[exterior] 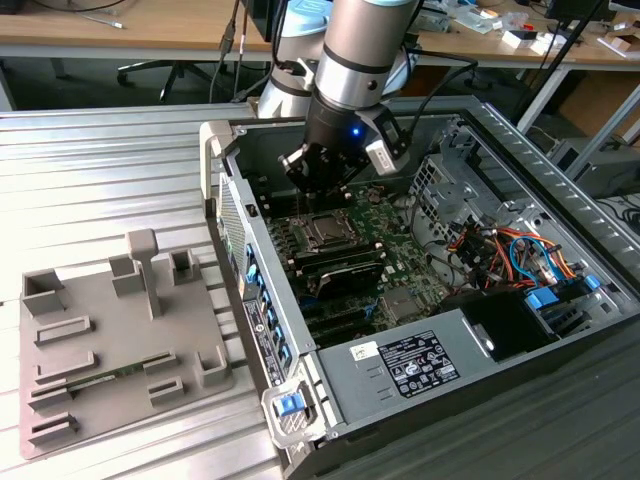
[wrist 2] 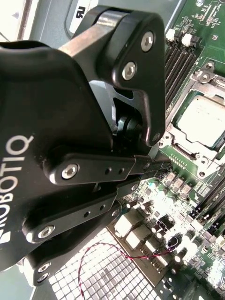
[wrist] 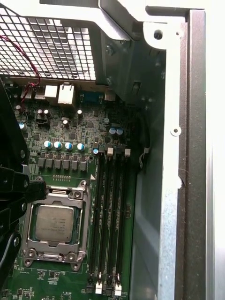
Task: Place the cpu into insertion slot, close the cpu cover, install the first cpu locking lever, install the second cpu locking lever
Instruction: 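Install the first cpu locking lever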
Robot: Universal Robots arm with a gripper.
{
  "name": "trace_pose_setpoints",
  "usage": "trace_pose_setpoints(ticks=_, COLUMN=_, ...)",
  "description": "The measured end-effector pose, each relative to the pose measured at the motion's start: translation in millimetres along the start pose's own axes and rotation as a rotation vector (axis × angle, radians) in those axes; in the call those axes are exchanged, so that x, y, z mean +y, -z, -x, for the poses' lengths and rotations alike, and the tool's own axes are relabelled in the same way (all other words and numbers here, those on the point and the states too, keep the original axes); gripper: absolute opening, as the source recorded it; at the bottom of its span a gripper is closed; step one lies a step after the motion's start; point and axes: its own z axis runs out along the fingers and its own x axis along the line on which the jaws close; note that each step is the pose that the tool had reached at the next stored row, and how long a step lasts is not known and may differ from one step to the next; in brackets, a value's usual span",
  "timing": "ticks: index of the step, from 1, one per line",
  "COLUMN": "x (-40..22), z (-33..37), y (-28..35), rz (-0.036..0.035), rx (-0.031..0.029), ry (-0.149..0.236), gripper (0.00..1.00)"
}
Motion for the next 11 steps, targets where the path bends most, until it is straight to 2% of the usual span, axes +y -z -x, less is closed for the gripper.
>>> trace_pose_setpoints(ticks=11, x=0.3, z=-4.0, y=-0.3, rz=0.0000, rx=0.0000, ry=0.000, gripper=0.11)
